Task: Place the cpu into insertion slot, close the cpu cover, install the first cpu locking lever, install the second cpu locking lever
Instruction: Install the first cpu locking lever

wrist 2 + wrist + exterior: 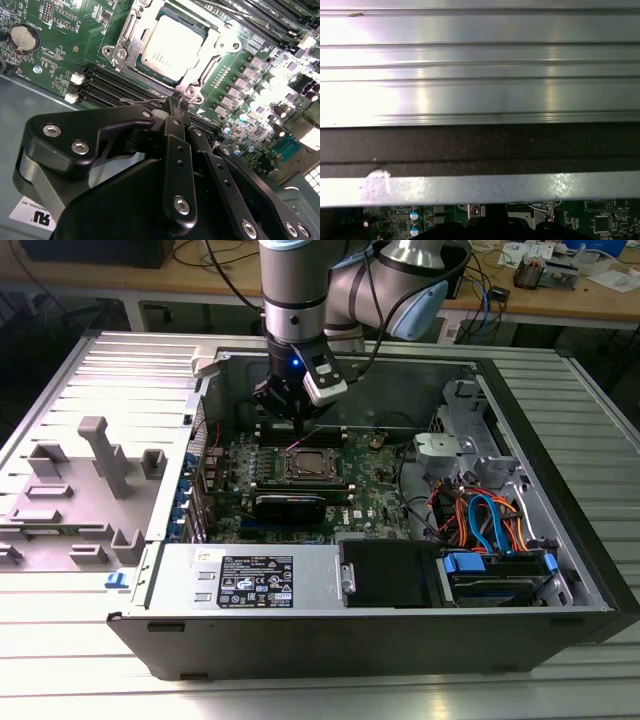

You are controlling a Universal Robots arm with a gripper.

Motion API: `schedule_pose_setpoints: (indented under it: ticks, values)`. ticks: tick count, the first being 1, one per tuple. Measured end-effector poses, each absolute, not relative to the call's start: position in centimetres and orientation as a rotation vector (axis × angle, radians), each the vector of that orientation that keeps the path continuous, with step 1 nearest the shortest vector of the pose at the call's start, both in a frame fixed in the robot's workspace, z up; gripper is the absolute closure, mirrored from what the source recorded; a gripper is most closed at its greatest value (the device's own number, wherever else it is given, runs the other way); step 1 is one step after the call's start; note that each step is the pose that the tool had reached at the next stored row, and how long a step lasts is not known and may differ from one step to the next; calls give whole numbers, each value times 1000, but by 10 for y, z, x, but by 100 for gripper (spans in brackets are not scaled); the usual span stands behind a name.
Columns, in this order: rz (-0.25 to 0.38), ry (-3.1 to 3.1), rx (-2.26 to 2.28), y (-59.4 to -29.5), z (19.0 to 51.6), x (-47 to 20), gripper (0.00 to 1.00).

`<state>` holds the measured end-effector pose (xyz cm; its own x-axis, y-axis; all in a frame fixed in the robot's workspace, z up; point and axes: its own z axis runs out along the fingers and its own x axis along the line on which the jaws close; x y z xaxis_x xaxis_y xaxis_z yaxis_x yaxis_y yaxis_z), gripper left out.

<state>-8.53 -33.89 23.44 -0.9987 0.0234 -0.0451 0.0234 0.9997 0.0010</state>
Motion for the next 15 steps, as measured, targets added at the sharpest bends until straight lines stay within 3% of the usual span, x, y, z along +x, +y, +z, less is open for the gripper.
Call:
schedule_pose_setpoints:
  ticks: [15]
  values:
    - [-4, 3096, 36, -334, 227, -77, 89]
